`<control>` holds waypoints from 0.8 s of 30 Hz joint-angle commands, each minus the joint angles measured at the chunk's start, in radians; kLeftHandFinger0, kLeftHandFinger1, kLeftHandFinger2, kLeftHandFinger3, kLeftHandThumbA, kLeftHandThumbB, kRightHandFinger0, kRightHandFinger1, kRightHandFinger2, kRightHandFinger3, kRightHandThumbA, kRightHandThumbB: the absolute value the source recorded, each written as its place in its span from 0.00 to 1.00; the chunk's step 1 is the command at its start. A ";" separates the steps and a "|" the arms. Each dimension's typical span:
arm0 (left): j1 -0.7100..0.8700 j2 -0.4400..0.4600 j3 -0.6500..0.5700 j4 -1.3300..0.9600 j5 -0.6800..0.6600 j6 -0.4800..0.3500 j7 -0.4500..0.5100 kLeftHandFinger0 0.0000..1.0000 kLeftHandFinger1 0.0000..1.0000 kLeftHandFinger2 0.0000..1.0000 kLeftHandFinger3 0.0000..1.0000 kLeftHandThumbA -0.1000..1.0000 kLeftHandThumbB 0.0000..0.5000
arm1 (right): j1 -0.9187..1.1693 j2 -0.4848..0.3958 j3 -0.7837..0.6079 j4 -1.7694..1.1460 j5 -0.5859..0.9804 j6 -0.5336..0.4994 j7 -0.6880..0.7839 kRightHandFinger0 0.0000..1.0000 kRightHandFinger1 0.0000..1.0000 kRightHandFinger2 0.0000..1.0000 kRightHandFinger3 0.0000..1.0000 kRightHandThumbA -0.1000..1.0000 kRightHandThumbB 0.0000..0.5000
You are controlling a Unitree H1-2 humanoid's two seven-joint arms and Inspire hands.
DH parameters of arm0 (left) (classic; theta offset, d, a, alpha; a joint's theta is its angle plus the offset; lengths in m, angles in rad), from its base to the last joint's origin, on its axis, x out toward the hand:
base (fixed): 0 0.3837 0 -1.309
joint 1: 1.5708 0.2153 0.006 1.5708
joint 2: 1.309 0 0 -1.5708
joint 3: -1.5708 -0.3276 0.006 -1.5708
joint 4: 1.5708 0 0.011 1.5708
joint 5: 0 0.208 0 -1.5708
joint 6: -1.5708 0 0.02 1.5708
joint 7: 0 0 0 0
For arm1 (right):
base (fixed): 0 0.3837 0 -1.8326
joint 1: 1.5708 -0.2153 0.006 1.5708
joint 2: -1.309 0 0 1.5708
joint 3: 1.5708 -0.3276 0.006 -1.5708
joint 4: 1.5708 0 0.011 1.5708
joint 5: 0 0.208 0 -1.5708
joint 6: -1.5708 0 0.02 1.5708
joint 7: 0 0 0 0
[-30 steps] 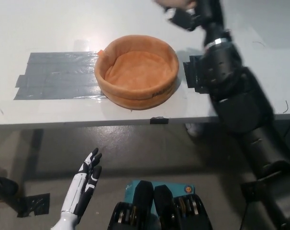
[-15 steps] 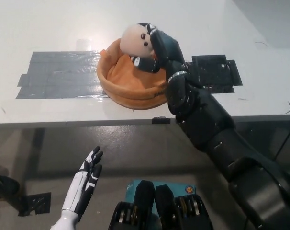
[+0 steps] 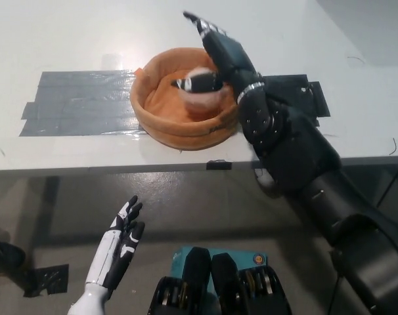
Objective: A person hands a emotional support dumpling to the robot which it grabs with its right hand and places in the soft place kept infront of it in the centre of the desk
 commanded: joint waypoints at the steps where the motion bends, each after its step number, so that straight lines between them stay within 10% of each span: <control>1: -0.011 0.002 0.000 -0.030 -0.010 -0.007 -0.001 1.00 1.00 1.00 1.00 0.93 0.17 | -0.025 -0.019 -0.035 -0.140 0.035 0.007 0.050 1.00 1.00 1.00 1.00 0.95 0.92; 10: 0.003 0.002 0.001 -0.022 -0.015 -0.023 0.002 1.00 1.00 1.00 1.00 0.96 0.17 | 0.034 -0.051 -0.134 -0.486 0.129 0.056 0.143 1.00 1.00 1.00 1.00 0.86 0.89; 15: -0.012 0.001 0.010 -0.019 -0.046 -0.015 -0.008 1.00 1.00 1.00 1.00 0.95 0.19 | 0.142 -0.112 -0.159 -0.801 0.126 0.153 0.197 1.00 1.00 1.00 1.00 1.00 0.97; 24: -0.029 0.005 0.006 -0.011 -0.020 -0.016 0.001 1.00 1.00 1.00 1.00 0.98 0.19 | 0.576 -0.178 -0.215 -1.228 0.159 0.118 0.182 1.00 1.00 1.00 1.00 0.94 0.63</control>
